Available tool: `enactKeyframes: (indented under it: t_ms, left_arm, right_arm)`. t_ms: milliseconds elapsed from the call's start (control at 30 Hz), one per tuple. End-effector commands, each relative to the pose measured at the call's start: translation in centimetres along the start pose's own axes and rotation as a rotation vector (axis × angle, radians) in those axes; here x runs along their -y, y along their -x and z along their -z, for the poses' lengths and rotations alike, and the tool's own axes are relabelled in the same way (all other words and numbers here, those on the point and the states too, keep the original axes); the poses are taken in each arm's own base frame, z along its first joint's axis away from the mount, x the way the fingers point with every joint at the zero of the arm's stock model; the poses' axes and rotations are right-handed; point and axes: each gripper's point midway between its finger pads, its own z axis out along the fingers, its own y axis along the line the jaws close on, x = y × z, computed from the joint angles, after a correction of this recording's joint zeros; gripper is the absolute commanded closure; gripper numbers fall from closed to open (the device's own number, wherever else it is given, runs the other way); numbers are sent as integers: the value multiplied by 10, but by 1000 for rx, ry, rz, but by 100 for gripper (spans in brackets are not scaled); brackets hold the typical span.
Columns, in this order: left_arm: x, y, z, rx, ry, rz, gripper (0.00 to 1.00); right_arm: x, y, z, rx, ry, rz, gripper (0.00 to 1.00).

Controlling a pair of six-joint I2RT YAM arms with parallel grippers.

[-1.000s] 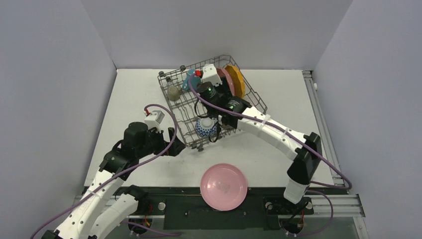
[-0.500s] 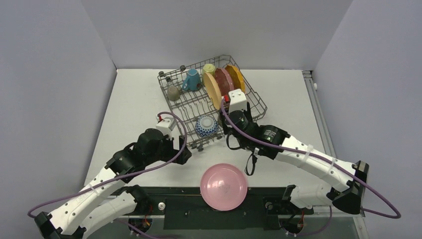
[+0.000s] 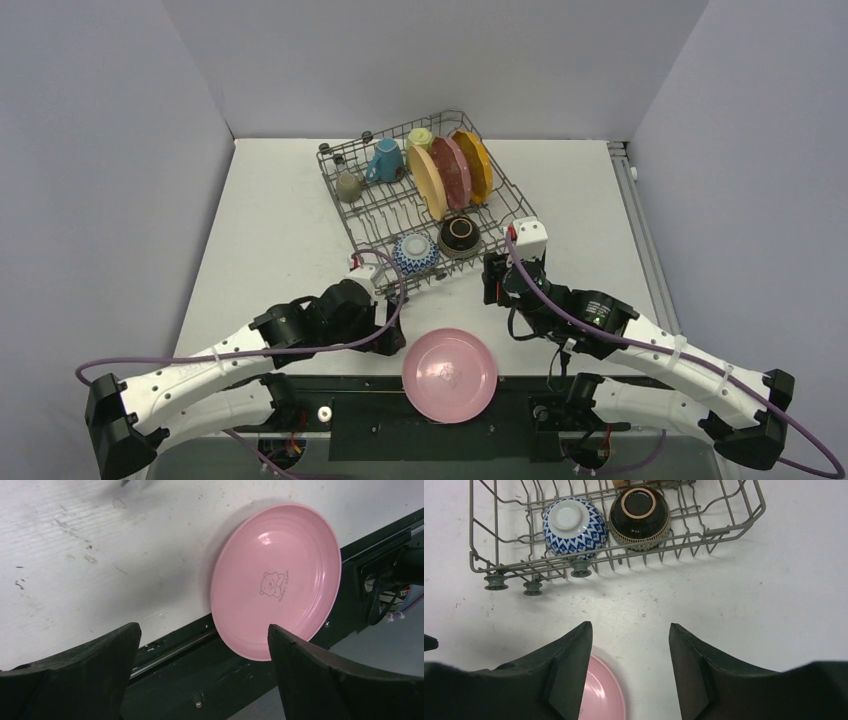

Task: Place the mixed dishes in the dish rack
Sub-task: Pick up the plate from the corner of the board.

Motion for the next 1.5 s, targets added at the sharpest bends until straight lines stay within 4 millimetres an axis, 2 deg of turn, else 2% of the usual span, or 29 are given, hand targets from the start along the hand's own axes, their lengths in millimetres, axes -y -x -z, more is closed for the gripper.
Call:
enactKeyframes:
  t_ms: [0,267,400,567,867,1033,1333,1467]
  left_arm:
    - [22,-1,-8,21,-63,62,4]
    - [37,-32,-28,-59,-129,95,4]
    - [31,-45,-40,-83,-110,105,4]
    - [31,-50,-51,-100,-107,117,1]
    - [26,-68,-75,-164,-71,130,26]
    - [24,-72,-79,-180,-60,125,41]
    - [22,-74,-83,-187,-50,115,56]
    - [24,-80,-87,-205,-67,118,67]
  right_arm:
    - [-1,-19,6,-40,32,-44,46]
    - [3,-40,8,-65,55,-85,45]
    - [7,-43,8,-65,40,-93,45]
    - [9,-46,10,-64,40,-113,46]
    - [12,-53,10,-66,33,-146,49]
    - [10,-55,7,-66,38,-155,50]
    - [3,-55,1,-70,41,-148,51]
    - [1,-56,-3,-86,33,-120,52]
